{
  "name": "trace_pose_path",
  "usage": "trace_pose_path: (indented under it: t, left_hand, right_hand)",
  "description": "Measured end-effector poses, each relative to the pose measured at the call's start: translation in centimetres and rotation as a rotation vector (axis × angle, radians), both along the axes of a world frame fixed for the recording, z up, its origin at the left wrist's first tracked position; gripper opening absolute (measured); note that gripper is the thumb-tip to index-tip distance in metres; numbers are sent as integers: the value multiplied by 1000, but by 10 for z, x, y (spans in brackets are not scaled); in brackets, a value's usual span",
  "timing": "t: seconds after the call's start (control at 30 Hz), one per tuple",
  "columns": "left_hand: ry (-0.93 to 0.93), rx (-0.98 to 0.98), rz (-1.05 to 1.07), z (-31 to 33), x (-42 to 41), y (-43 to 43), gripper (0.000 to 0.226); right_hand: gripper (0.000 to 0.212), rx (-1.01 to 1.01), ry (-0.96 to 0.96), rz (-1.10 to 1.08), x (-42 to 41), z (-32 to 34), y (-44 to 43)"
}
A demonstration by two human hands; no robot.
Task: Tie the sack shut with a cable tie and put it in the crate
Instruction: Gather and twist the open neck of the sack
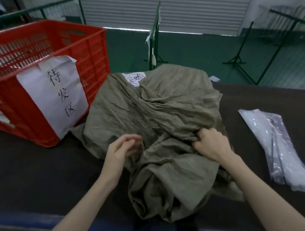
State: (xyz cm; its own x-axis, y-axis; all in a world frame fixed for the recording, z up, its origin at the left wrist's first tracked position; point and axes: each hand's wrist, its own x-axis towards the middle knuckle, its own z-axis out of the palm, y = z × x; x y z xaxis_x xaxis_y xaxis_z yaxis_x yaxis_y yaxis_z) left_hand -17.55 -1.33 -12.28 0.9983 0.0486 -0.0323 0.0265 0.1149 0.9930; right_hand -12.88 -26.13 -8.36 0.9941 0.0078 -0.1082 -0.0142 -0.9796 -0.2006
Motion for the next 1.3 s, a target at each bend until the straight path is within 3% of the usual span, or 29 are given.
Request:
trace_pose_path:
  t: [0.03,0.1,0.17,0.3,0.47,0.57,0.67,0.8,0.87,0.93,1.0,1.1,1.2,1.3]
  left_hand:
    - [1,25,48,0,2,-4,21]
    - [-118,210,54,2,5,-13,39]
    - [-279,452,-8,5,11,-22,57]
    - [-407,885,-181,5,25,-37,64]
    - [-320,1042,-372,-22,39,-36,40]
    - [-420,1060,-401,-34,35,-34,18]
    - [-484,968,-380,-38,27,-30,18]
    - [-355,702,-317,-41,9,-28,27]
    - [-257,473,-228,-40,-1,-27,25]
    - [-167,271,-121,-40,-9,-26,25]
    - [-55,97,28,-40,-12,-24,24]
    - [258,-261,160,-26,-6,-20,12]
    - [453,-388,3,-2,8,-16,43]
    - [553,-311,-135,14,21,-12,45]
  right_hand:
    - [33,-12,14,20,-5,-3,3]
    - [35,-27,59,68,-17,-8,10]
    - [37,-32,104,122,-28,-11,19]
    - [34,-32,166,243,-49,-11,33]
    - [25,19,283,405,-71,0,35]
    - [24,87,215,460,-81,10,39]
    - [22,266,-13,380,-79,22,46]
    - [23,403,-280,220,-52,19,51]
    - [33,320,-217,143,-38,8,52]
    - [48,319,4,83,-32,-5,50]
    - [56,432,169,108,-34,-15,52]
    - [50,620,257,273,-48,-18,64]
    - [53,665,294,428,-62,-16,82]
    - [47,627,268,528,-70,-14,99]
